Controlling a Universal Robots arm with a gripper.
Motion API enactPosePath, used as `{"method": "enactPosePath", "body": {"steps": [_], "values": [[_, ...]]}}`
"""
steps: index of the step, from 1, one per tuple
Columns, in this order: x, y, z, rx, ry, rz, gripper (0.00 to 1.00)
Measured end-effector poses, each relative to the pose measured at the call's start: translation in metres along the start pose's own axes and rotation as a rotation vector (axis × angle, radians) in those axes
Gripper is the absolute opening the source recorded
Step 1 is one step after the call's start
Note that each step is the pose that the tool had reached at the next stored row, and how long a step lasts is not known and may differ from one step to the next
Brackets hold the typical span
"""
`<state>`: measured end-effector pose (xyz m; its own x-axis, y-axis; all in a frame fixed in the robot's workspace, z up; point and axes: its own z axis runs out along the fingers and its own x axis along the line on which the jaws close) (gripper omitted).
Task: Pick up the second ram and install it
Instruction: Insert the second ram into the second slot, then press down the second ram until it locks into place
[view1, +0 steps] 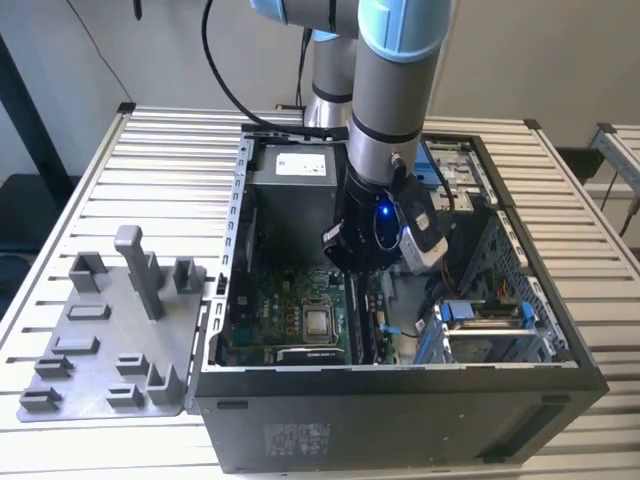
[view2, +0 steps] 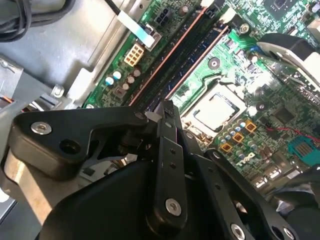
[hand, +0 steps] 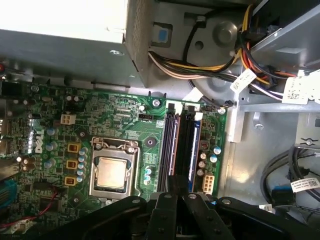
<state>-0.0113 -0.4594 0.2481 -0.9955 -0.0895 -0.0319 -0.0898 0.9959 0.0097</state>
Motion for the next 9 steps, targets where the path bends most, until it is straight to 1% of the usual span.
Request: {"method": "enactPosePath", "body": {"steps": [7, 9], "values": [[0.0000, 0.0000, 0.0000, 0.0001, -0.0021, 0.000, 0.11], [0.0001, 0.0000, 0.0004, -0.0003, -0.0017, 0.000, 0.11]]}}
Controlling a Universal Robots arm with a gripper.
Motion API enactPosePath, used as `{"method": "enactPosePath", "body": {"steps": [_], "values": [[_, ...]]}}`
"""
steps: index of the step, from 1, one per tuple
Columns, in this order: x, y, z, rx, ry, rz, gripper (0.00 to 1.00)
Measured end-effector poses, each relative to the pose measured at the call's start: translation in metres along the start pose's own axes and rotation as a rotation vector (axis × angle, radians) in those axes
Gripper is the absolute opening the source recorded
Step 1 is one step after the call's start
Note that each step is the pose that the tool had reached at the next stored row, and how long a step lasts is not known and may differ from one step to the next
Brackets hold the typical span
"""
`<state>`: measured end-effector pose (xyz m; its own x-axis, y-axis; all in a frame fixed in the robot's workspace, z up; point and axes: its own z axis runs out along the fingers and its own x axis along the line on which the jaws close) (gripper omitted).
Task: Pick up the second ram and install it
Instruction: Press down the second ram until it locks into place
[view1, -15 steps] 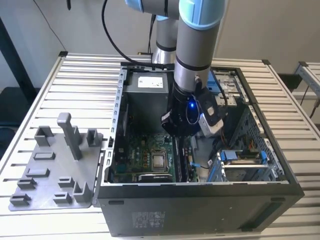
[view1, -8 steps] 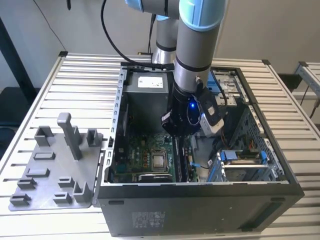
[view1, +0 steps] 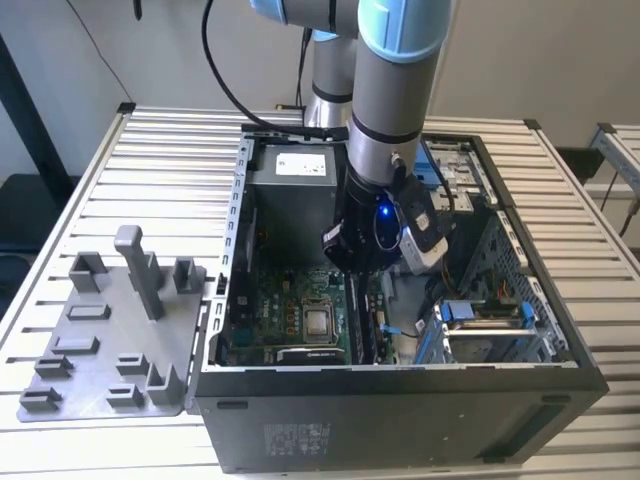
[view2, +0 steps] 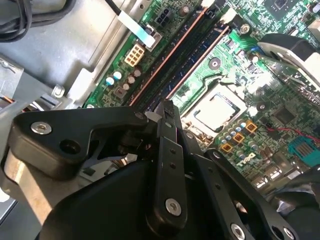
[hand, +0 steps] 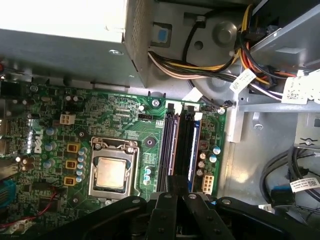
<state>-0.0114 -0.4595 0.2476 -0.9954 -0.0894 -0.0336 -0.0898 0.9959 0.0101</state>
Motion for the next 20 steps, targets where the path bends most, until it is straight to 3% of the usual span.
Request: {"method": "enactPosePath", "body": {"steps": [9, 15, 20], "values": [[0.0002, 0.0000, 0.0056, -0.0336, -0.0010, -0.139, 0.11], [0.0017, 0.0000, 0.0157, -0.0376, 0.0001, -0.212, 0.11], [0.0024, -0.0002, 0.0244, -0.0375, 0.0015, -0.239, 0.11]]}}
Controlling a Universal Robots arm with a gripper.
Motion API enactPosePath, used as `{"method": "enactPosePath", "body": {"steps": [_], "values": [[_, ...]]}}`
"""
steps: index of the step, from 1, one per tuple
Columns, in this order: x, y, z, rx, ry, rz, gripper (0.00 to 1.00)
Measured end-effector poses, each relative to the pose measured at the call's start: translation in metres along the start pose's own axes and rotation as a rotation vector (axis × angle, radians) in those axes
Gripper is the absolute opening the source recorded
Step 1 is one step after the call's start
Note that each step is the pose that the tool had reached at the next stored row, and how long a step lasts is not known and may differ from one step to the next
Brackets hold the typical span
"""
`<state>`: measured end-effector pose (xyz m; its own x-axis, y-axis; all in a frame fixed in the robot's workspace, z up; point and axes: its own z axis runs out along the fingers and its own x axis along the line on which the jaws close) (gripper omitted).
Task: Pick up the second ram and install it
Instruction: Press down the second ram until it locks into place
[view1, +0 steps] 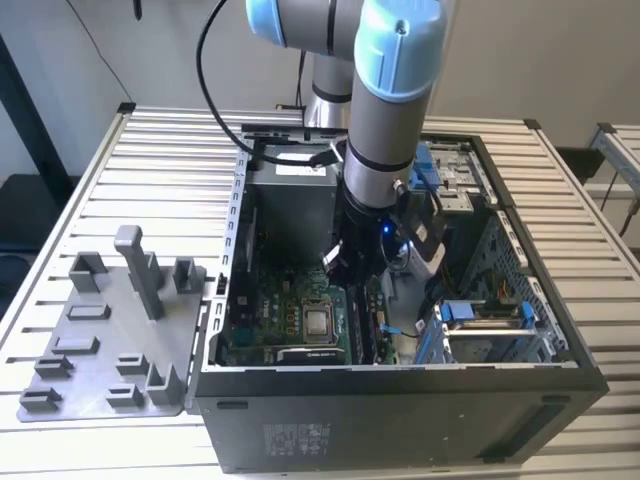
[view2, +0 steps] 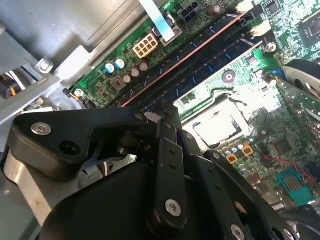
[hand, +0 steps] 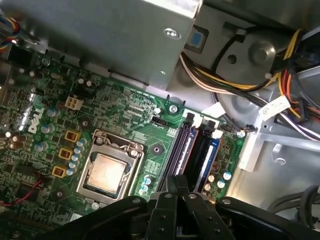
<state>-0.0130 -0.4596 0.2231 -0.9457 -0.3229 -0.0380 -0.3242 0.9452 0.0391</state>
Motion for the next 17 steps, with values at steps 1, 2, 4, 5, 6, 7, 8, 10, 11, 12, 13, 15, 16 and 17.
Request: {"method": "enactPosePath", "body": {"steps": [1, 2, 4, 5, 6, 7, 8, 10, 11, 12, 13, 15, 16, 17], "values": [[0.0001, -0.0001, 0.0015, 0.0002, 0.0004, -0.003, 0.11], [0.0002, -0.0002, 0.0034, 0.0004, 0.0004, -0.007, 0.11], [0.0002, -0.0003, 0.0059, 0.0003, 0.0011, -0.014, 0.11], [-0.0002, 0.0002, 0.0034, 0.0005, 0.0012, -0.016, 0.11], [-0.0004, 0.0006, 0.0005, -0.0040, -0.0018, -0.016, 0.11], [-0.0005, 0.0007, -0.0038, -0.0030, -0.0010, -0.016, 0.11], [-0.0005, 0.0006, -0.0092, -0.0018, -0.0003, -0.016, 0.11], [-0.0008, 0.0009, -0.0183, -0.0019, -0.0004, -0.016, 0.11], [-0.0010, 0.0010, -0.0229, -0.0016, -0.0001, -0.016, 0.11], [-0.0011, 0.0012, -0.0273, -0.0017, -0.0002, -0.016, 0.11], [-0.0013, 0.0013, -0.0307, -0.0016, -0.0003, -0.016, 0.11], [-0.0013, 0.0012, -0.0309, -0.0015, -0.0002, -0.016, 0.11], [-0.0013, 0.0012, -0.0309, -0.0016, -0.0003, -0.016, 0.11], [-0.0013, 0.0012, -0.0309, -0.0016, -0.0002, -0.016, 0.11]]}}
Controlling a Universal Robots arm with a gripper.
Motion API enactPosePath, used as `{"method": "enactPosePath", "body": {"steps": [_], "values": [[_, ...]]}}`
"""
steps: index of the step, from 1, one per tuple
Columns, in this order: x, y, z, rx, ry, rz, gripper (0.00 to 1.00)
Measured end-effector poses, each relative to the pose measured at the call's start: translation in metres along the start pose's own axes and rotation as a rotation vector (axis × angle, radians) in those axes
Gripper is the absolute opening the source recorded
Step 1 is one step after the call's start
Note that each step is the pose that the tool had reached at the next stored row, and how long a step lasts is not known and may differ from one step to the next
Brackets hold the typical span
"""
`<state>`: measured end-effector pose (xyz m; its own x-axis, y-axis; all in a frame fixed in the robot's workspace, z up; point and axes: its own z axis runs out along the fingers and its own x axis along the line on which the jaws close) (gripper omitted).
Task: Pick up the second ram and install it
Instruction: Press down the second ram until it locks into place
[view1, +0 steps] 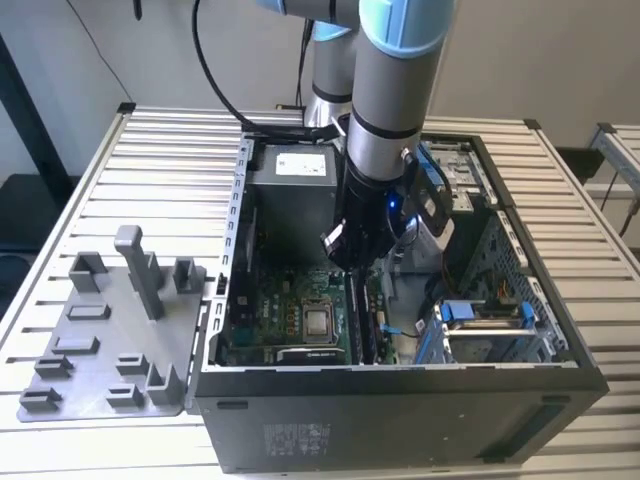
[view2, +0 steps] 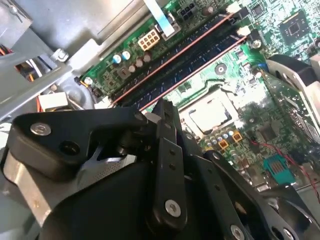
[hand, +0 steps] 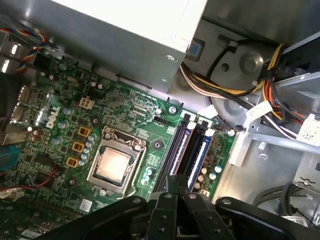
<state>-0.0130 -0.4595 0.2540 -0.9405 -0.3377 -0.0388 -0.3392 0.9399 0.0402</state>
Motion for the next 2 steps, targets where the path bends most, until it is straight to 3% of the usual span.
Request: {"method": "enactPosePath", "body": {"steps": [2], "values": [[0.0000, 0.0000, -0.0001, 0.0001, 0.0001, 0.000, 0.11]]}}
